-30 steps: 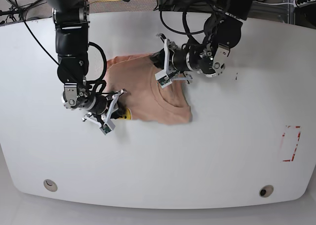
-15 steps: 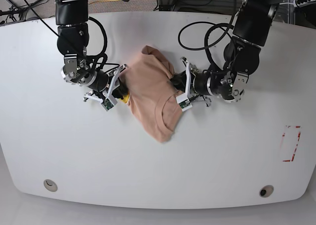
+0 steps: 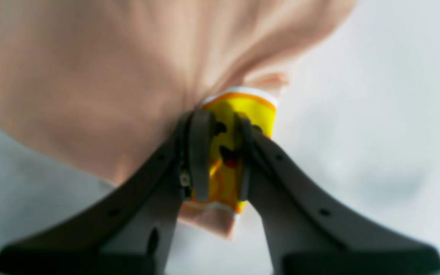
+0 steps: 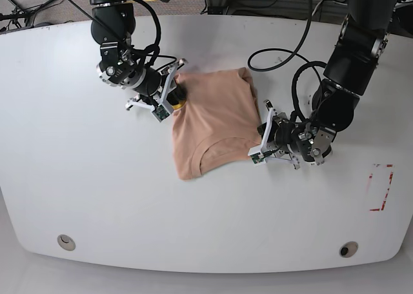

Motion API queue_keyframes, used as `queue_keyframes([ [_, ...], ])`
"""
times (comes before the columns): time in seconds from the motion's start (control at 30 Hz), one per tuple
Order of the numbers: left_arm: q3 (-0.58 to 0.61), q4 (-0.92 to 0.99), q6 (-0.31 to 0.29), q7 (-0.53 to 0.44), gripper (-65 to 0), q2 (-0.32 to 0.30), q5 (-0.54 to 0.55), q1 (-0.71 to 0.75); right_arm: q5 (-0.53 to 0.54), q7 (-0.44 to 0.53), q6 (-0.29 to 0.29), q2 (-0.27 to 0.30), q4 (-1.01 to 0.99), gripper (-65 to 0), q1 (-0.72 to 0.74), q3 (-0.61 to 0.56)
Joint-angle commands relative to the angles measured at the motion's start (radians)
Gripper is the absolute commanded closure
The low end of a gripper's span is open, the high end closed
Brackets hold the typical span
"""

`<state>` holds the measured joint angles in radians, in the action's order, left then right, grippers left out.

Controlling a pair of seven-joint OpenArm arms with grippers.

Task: Fold the T-shirt properly
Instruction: 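Drag the folded shirt with the left gripper toward the red-marked corner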

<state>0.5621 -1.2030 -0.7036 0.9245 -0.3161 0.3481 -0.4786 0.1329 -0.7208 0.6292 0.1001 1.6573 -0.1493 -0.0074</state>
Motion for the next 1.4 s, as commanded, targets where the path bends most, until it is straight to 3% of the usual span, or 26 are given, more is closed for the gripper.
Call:
queue_keyframes([
  [0.0,-0.007,-0.015,0.005,-0.012,-9.3,-0.005,0.007,-0.056,0.001,-0.036,-0.044,-0.029,0.057,-9.5,0.012,-0.006],
  [0.17,-0.011,-0.016,0.005,-0.011,-9.3,-0.005,0.007,-0.075,0.006,-0.135,-0.104,-0.092,0.111,-9.5,0.015,-0.01],
  [0.3,-0.05,-0.061,0.005,-0.008,-9.3,-0.002,0.007,-0.084,0.001,-0.161,-0.104,-0.118,0.148,-9.8,0.027,-0.006],
  [0.4,-0.08,-0.177,0.005,-0.006,-9.3,-0.005,0.006,-0.059,0.001,-0.162,-0.104,-0.106,0.18,-10.0,0.027,0.002],
  [0.53,-0.159,-0.349,0.005,-0.006,-9.7,0.001,0.001,0.036,0.009,-0.181,-0.096,-0.046,0.237,-10.3,0.034,0.071],
  [0.7,-0.221,-0.495,0.022,-0.006,-22.6,0.062,0.001,0.151,0.009,-0.231,-0.09,-0.01,0.264,-21.4,0.067,0.177],
  [0.77,-0.225,-0.542,0.174,-0.008,-30.4,0.09,0.001,0.208,0.009,-0.233,-0.067,-0.001,0.268,-28.7,0.067,0.203],
  [0.83,-0.224,-0.575,0.292,-0.012,-34.9,0.114,0.001,0.248,0.009,-0.234,-0.041,0.013,0.268,-32.2,0.07,0.231],
  [0.87,-0.221,-0.585,0.385,-0.018,-36.5,0.139,0.001,0.269,0.009,-0.234,-0.027,0.019,0.264,-32.8,0.073,0.248],
  [0.93,-0.215,-0.593,0.523,-0.04,-36.8,0.182,0.001,0.298,0.009,-0.234,-0.016,0.022,0.261,-32.8,0.08,0.272],
  [1.07,-0.202,-0.591,0.746,-0.12,-36.7,0.243,-0.067,0.364,0.009,-0.24,-0.016,0.019,0.26,-32.8,0.081,0.301],
  [1.17,-0.158,-0.576,0.835,-0.2,-36.9,0.303,-0.177,0.401,0.009,-0.25,-0.016,0.019,0.249,-32.8,0.086,0.31],
  [1.37,-0.021,-0.459,0.85,-0.356,-36.9,0.344,-0.384,0.466,0.009,-0.251,-0.016,0.016,0.248,-32.8,0.08,0.314],
])
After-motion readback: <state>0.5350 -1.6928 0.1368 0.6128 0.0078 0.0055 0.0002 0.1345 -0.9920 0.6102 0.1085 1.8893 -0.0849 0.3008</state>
